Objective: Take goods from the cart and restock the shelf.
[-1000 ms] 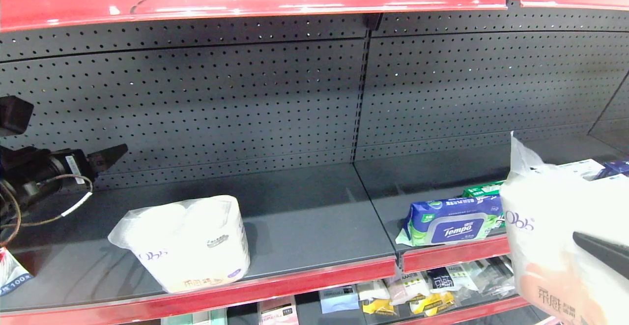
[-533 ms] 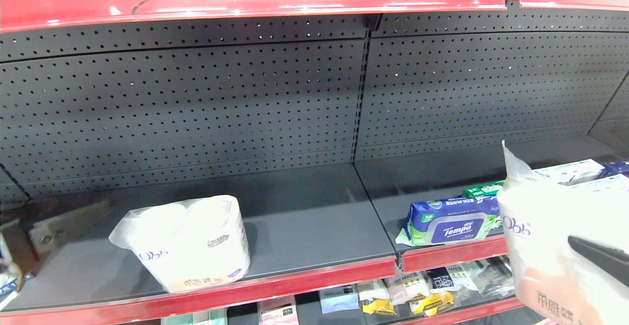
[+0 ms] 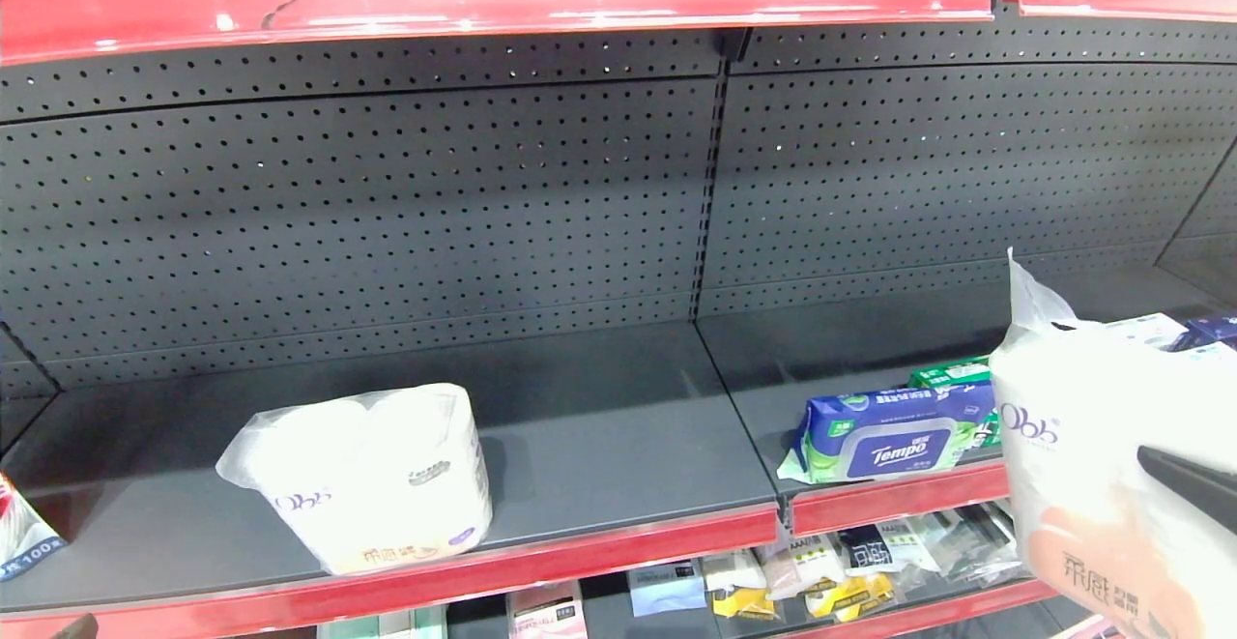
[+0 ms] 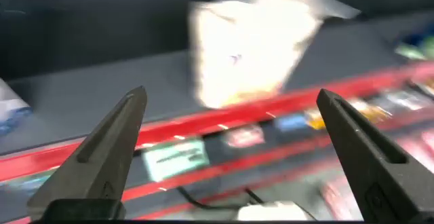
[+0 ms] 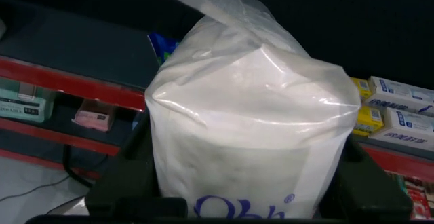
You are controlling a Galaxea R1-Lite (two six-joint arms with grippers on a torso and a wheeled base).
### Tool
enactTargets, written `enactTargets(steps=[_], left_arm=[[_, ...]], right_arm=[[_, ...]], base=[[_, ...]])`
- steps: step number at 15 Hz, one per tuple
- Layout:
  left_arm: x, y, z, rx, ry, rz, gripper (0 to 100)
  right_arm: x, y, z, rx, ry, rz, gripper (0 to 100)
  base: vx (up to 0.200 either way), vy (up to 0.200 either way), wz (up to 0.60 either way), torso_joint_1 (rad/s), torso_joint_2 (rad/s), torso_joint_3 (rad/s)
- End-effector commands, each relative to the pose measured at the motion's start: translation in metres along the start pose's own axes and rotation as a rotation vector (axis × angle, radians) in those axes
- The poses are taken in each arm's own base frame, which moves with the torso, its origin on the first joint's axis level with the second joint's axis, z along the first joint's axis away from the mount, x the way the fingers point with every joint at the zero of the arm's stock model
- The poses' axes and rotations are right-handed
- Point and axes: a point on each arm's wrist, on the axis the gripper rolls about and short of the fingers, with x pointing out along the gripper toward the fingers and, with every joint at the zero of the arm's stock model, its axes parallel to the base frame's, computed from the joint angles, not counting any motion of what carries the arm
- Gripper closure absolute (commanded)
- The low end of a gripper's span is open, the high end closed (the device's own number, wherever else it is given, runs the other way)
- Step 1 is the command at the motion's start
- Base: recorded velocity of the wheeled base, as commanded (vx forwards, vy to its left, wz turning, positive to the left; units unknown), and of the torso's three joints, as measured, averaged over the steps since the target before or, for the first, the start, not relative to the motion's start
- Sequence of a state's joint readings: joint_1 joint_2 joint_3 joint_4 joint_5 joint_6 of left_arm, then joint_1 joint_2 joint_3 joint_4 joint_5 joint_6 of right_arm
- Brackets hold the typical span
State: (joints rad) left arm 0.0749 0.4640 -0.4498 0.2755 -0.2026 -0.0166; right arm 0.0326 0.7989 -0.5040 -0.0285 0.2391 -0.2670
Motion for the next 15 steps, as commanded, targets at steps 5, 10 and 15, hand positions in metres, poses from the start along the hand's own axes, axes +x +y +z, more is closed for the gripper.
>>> enactTargets(steps=[5, 10, 15], left_arm=[[-0.001, 0.0, -0.022, 0.041, -0.004, 0.0, 0], [-0.003, 0.0, -0.028, 0.043, -0.013, -0.001, 0], [-0.004, 0.0, -0.042, 0.045, -0.021, -0.002, 0]], right_arm=[[-0.004, 0.001, 0.0, 0.004, -0.019, -0.008, 100], [-0.005, 0.001, 0.001, 0.003, -0.023, -0.01, 100], [0.001, -0.002, 0.004, 0.022, -0.011, -0.003, 100]], base=[[0.0, 0.0, 0.6, 0.001, 0.0, 0.004], [0.0, 0.0, 0.6, 0.005, 0.01, 0.0], [0.0, 0.0, 0.12, 0.0, 0.0, 0.0]])
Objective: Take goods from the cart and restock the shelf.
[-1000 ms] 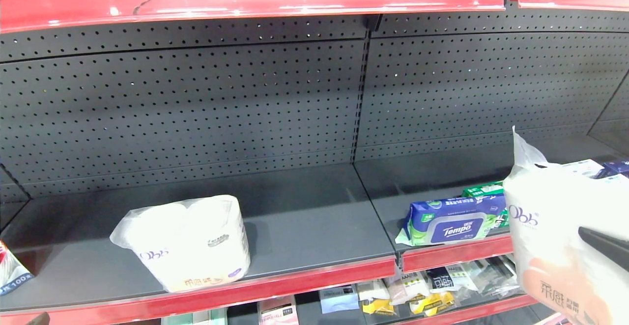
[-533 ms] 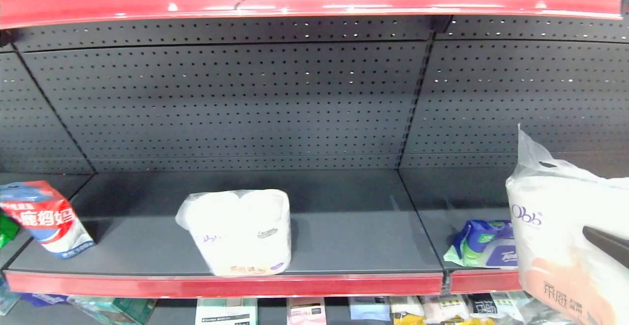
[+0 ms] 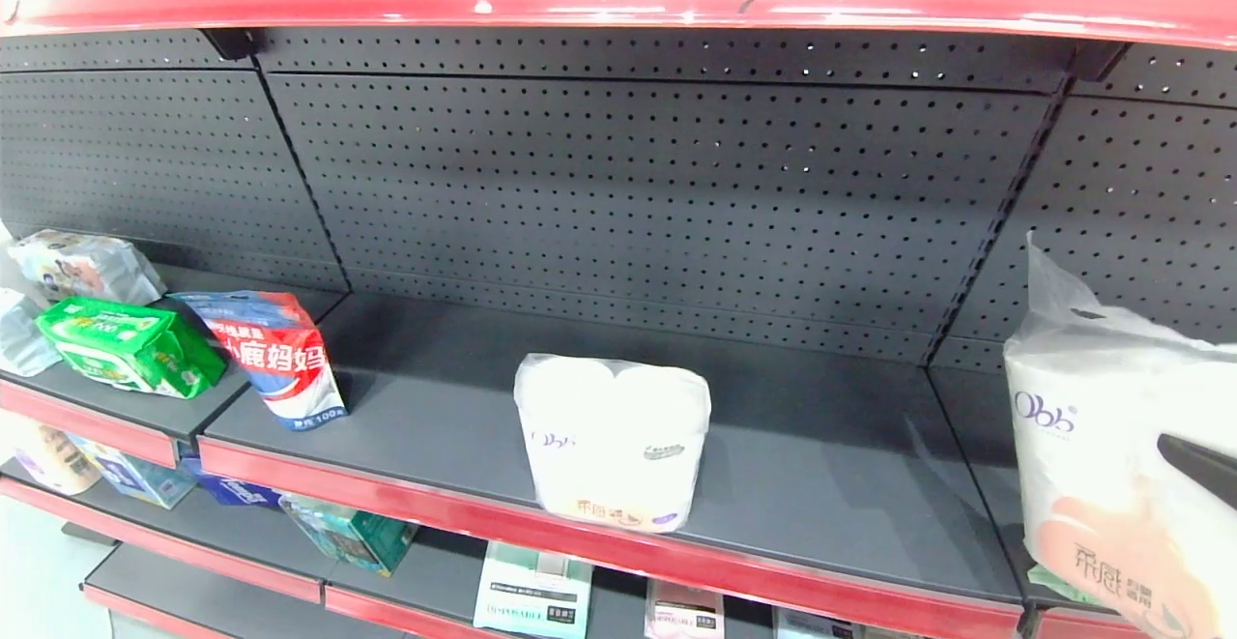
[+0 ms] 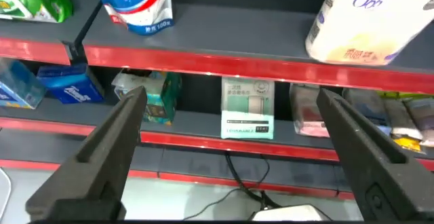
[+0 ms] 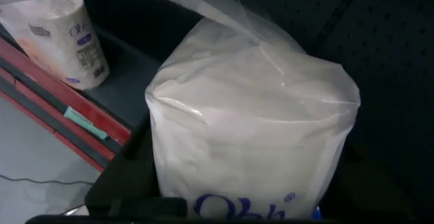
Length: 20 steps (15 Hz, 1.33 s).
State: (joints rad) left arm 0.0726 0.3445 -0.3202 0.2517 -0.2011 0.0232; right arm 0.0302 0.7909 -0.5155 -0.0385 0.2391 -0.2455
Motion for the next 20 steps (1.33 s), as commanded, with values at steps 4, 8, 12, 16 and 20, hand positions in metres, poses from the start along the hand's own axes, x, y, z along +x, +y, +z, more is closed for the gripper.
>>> enactTargets(steps=[4, 8, 12, 16, 20], left_arm=[[-0.006, -0.002, -0.028, 0.011, -0.046, -0.008, 0], [-0.006, -0.001, -0.052, 0.02, -0.062, -0.029, 0], [-0.003, 0.002, -0.056, -0.016, -0.057, 0.115, 0], [0.007, 0.006, -0.067, -0.041, -0.217, 0.223, 0], [0.007, 0.007, -0.068, -0.049, -0.225, 0.234, 0]], right_arm=[[0.021, -0.005, 0.005, 0.037, -0.013, 0.043, 100], [0.036, -0.007, 0.003, 0.05, 0.019, 0.123, 100], [0.05, -0.009, 0.0, 0.063, 0.052, 0.146, 100], [0.065, -0.014, 0.003, 0.059, 0.033, 0.142, 100], [0.063, -0.013, 0.0, 0.06, 0.036, 0.14, 100]], base=[[0.0, 0.0, 0.0, 0.0, 0.0, 0.0], [0.0, 0.0, 0.0, 0.0, 0.0, 0.0], [0.0, 0.0, 0.0, 0.0, 0.0, 0.0], [0.0, 0.0, 0.0, 0.0, 0.0, 0.0], [0.0, 0.0, 0.0, 0.0, 0.0, 0.0]])
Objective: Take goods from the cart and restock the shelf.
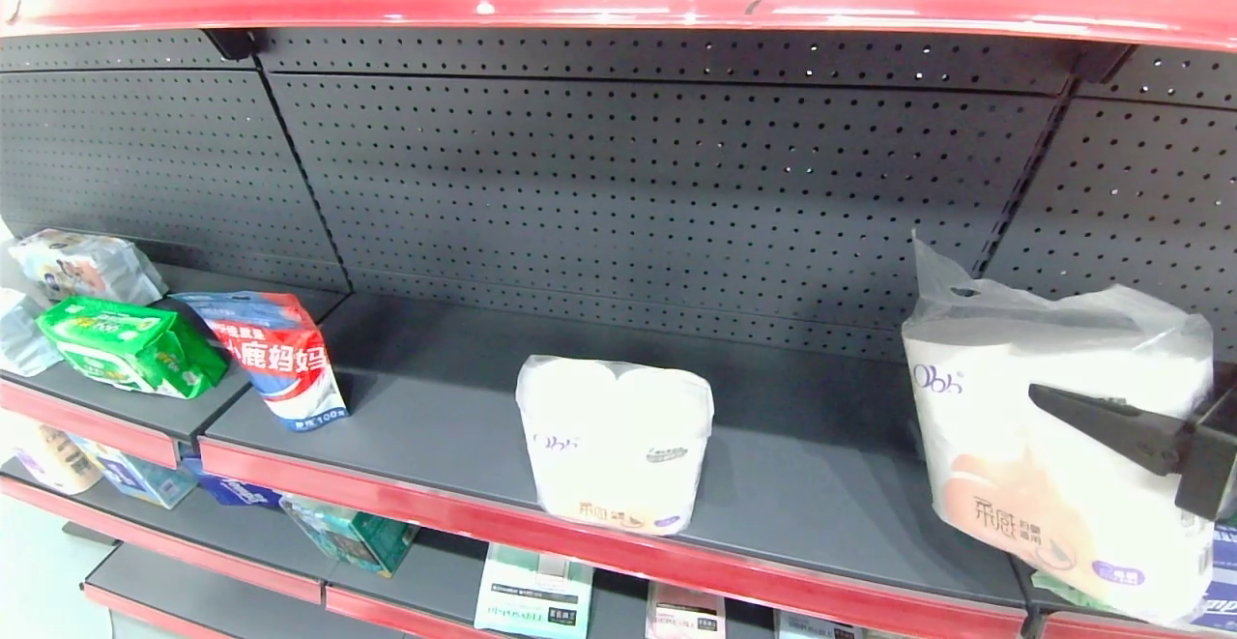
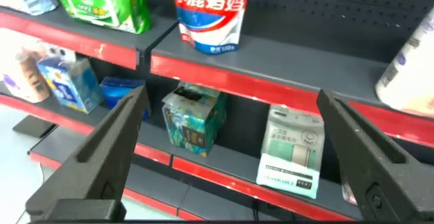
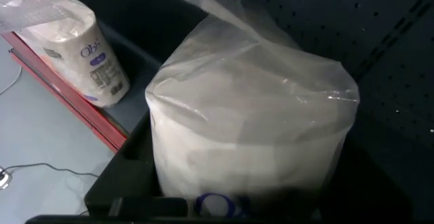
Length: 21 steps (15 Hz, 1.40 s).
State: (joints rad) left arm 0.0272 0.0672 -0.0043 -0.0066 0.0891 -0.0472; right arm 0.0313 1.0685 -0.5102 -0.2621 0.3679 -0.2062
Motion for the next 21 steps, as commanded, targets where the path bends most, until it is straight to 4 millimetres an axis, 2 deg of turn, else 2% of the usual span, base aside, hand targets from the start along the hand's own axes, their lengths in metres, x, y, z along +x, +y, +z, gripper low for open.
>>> enactTargets(steps=[1, 10, 15, 19, 21], left_arm=[[-0.001, 0.0, -0.002, -0.001, -0.01, -0.009, 0], [-0.004, 0.001, -0.003, -0.005, -0.06, -0.024, 0], [-0.004, 0.001, -0.003, -0.004, -0.06, -0.024, 0], [-0.004, 0.001, -0.003, -0.004, -0.06, -0.024, 0], [-0.004, 0.001, -0.003, -0.004, -0.06, -0.026, 0]], right_arm=[[0.0, 0.0, -0.004, 0.007, 0.013, -0.001, 100], [0.007, -0.001, -0.005, 0.014, 0.03, 0.029, 100], [0.025, -0.008, -0.006, 0.018, 0.038, 0.036, 100], [0.048, -0.013, -0.01, 0.044, 0.046, 0.17, 100], [0.057, -0.017, -0.006, 0.046, 0.037, 0.209, 100]], base=[[0.0, 0.0, 0.0, 0.0, 0.0, 0.0], [0.0, 0.0, 0.0, 0.0, 0.0, 0.0], [0.0, 0.0, 0.0, 0.0, 0.0, 0.0], [0.0, 0.0, 0.0, 0.0, 0.0, 0.0], [0.0, 0.0, 0.0, 0.0, 0.0, 0.0]])
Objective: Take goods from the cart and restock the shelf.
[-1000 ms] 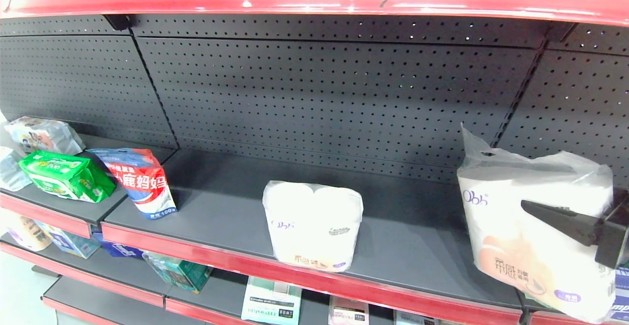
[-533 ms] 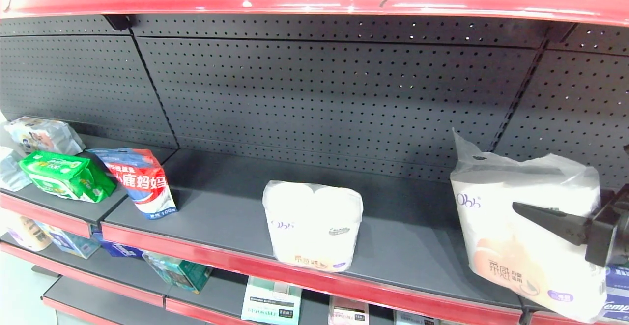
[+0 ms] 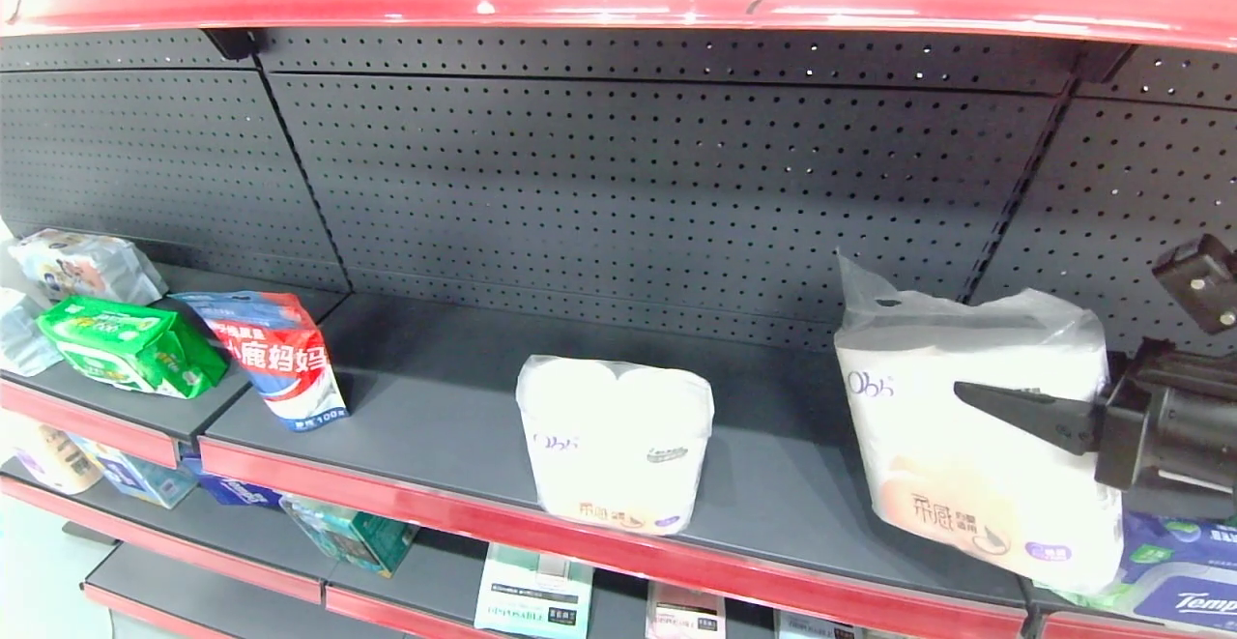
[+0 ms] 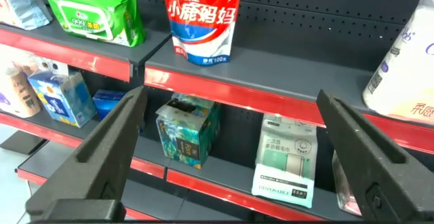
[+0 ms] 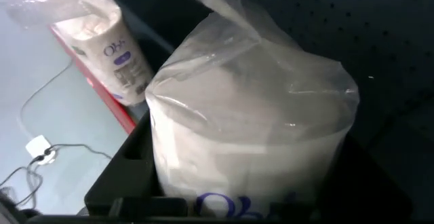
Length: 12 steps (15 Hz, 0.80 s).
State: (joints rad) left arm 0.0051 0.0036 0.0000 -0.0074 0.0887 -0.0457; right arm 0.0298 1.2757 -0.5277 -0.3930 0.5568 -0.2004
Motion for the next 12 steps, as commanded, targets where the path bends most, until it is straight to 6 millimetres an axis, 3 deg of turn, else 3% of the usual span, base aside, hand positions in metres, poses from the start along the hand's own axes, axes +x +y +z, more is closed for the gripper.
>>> enactTargets(steps=[1, 4, 12], left_arm=[[0.0, 0.0, 0.0, 0.0, -0.001, 0.001, 0], [0.0, 0.0, 0.0, 0.0, -0.001, 0.001, 0], [0.0, 0.0, 0.0, 0.0, -0.001, 0.001, 0]], right_arm=[[0.026, -0.016, 0.003, 0.001, -0.006, 0.033, 100], [0.057, -0.035, 0.005, -0.028, -0.062, 0.104, 100], [0.117, -0.056, 0.008, -0.052, -0.096, 0.3, 100]], base=[[0.0, 0.0, 0.0, 0.0, 0.0, 0.0], [0.0, 0.0, 0.0, 0.0, 0.0, 0.0], [0.0, 0.0, 0.0, 0.0, 0.0, 0.0]])
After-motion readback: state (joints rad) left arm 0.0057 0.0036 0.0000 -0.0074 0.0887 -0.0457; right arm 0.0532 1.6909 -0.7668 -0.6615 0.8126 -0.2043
